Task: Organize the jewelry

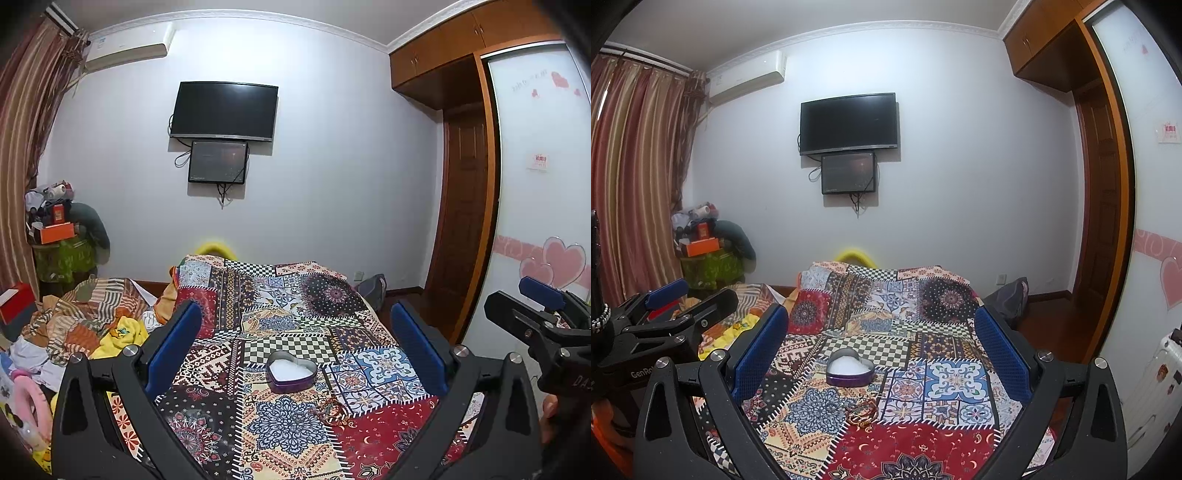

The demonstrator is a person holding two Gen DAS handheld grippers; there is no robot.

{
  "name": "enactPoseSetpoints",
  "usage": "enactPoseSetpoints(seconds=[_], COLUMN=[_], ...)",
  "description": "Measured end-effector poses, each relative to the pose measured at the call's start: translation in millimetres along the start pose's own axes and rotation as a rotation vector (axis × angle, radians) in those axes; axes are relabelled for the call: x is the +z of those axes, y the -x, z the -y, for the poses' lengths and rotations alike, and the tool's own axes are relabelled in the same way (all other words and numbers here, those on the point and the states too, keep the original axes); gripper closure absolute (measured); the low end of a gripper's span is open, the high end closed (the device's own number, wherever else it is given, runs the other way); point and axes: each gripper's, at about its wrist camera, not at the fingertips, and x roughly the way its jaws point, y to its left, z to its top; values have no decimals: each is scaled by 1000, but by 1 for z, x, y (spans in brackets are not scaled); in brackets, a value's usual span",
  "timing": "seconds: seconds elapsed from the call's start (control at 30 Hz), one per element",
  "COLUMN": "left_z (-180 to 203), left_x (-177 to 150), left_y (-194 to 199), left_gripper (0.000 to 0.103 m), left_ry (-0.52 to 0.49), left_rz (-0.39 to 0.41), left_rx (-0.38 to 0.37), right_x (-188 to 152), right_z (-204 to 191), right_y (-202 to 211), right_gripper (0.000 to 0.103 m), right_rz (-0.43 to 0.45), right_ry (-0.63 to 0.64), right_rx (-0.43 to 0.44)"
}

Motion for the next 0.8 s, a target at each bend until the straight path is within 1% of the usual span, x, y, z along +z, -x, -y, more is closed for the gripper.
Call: enactPoseSetpoints(seconds=[0.8], left_z=[3], left_x=[3], left_y=[-4], left_gripper=[0], left_ry=[-7], left_rz=[-10], left_rx=[-4], right_x=[-1], right_z=[2], right_y=[-3], right_gripper=[3], right_rz=[-15], right_ry=[-7], right_rx=[3])
